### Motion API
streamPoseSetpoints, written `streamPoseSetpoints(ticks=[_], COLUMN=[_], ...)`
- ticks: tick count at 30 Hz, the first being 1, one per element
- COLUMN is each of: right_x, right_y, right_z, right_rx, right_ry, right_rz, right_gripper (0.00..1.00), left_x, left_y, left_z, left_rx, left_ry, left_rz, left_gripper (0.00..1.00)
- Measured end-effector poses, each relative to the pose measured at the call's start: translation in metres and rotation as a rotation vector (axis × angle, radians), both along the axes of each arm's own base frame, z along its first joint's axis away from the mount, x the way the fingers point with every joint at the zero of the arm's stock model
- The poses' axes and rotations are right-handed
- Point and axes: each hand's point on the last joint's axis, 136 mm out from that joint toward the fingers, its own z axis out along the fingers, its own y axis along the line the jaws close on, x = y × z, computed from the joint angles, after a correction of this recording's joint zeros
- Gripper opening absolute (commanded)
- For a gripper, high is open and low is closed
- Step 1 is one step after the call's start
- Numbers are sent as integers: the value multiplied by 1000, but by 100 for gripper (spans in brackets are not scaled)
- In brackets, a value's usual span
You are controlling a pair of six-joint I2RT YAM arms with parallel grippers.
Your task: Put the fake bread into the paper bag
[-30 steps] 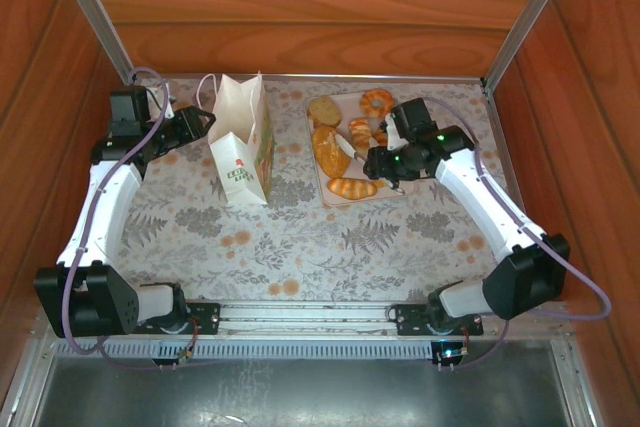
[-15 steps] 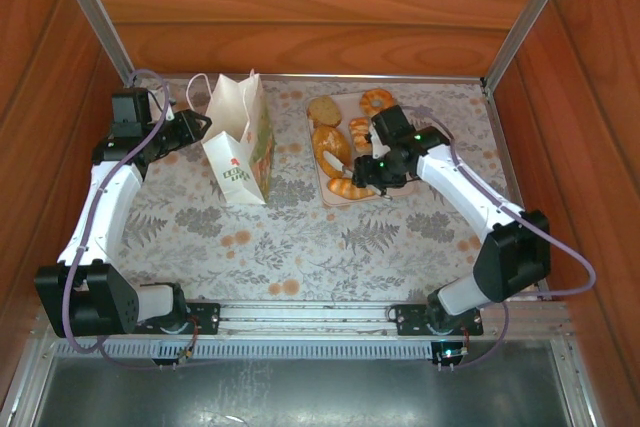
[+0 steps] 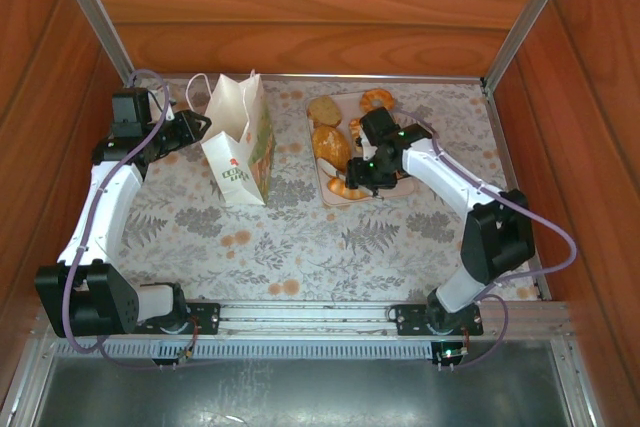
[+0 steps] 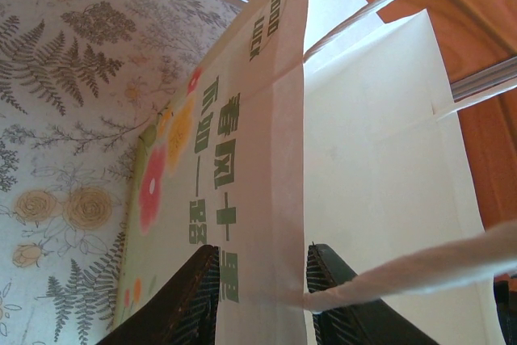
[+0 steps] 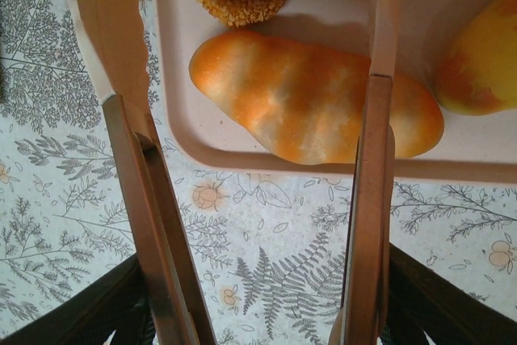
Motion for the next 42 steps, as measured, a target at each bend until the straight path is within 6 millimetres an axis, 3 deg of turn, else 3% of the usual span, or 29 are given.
streamPoseSetpoints(ticks=[17,22,28,33,42], right_x=[24,27,28,30,20], right_y=[13,14,12,11,8], right_z=[-17,-20,-20,-5,48], right_rx=[-25,-42,-53,-31,46], right_ry=[22,32,27,-32,-161], right_rz=[31,40,47,43,30], right_gripper=[67,60,41,31,20], left_x=[0,-1,-1,-2,-4], left_y=[-1,-2,-3,-4,-6], left_z=[0,1,1,2,6], left_rx=[-3,-7,-11,-16,-25], left_ry=[0,0,0,-3,-10], left_rz=[-3,-8,-14,-22,-28], left_gripper=[34,34,31,22,8])
